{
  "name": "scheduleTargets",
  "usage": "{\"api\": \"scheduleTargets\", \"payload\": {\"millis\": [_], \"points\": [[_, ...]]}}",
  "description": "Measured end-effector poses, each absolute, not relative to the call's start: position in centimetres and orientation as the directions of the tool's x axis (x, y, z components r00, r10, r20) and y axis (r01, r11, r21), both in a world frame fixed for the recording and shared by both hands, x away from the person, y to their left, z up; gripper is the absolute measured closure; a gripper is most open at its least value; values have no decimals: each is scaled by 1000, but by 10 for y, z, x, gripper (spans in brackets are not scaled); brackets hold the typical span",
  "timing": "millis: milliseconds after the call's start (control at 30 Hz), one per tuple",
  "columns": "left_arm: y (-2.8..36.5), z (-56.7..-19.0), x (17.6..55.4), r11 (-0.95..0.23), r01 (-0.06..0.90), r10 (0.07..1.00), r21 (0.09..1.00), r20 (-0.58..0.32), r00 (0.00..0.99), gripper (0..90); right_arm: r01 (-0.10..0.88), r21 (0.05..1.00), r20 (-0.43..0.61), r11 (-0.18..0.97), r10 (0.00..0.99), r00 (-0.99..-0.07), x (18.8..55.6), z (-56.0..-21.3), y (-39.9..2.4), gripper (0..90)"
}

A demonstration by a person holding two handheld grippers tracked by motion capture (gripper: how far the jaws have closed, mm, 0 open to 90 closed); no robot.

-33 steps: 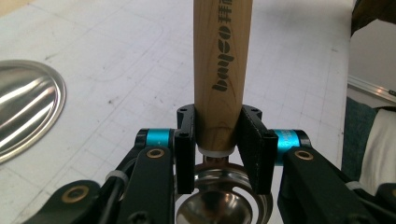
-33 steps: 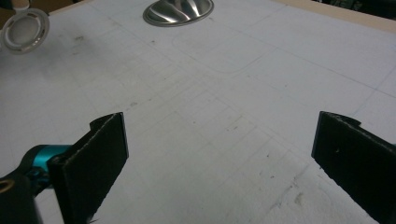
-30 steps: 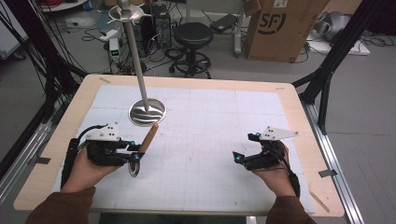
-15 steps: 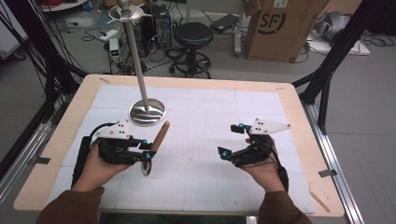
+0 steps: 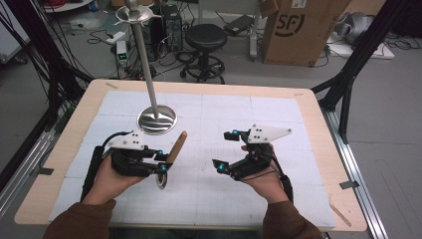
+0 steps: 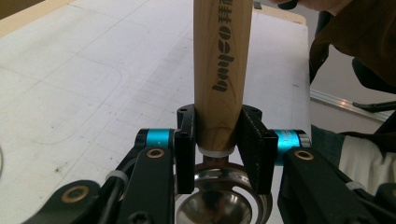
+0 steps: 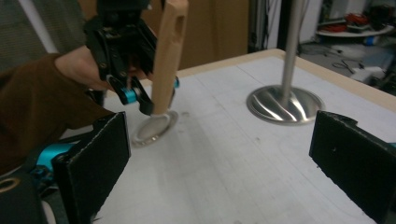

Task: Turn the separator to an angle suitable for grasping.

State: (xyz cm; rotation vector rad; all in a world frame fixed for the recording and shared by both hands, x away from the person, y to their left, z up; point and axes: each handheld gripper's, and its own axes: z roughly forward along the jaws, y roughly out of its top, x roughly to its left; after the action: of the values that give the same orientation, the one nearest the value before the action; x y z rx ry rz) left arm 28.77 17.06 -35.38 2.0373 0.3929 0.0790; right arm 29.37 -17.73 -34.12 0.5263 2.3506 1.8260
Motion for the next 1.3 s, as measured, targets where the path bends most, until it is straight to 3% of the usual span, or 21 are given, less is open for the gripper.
{"api": "scheduleTargets", "payload": {"millis": [400,500,733,967,1300], "points": [[159,-353,287,-425,224,275,877,-110,955,689,194,960,135,203,270,-953,300,-342,-152,65],[157,-353,287,-430,214,265,877,-103,959,689,198,963,151,185,239,-959,302,-342,-147,131],[153,-352,285,-421,202,247,884,-102,964,689,197,962,161,188,192,-968,305,-345,-130,167],[150,-351,282,-412,175,239,894,-79,968,689,194,963,173,186,123,-977,306,-346,-121,362],[148,-352,280,-412,156,221,898,-68,973,689,184,966,172,182,76,-982,305,-347,-116,512]]}}
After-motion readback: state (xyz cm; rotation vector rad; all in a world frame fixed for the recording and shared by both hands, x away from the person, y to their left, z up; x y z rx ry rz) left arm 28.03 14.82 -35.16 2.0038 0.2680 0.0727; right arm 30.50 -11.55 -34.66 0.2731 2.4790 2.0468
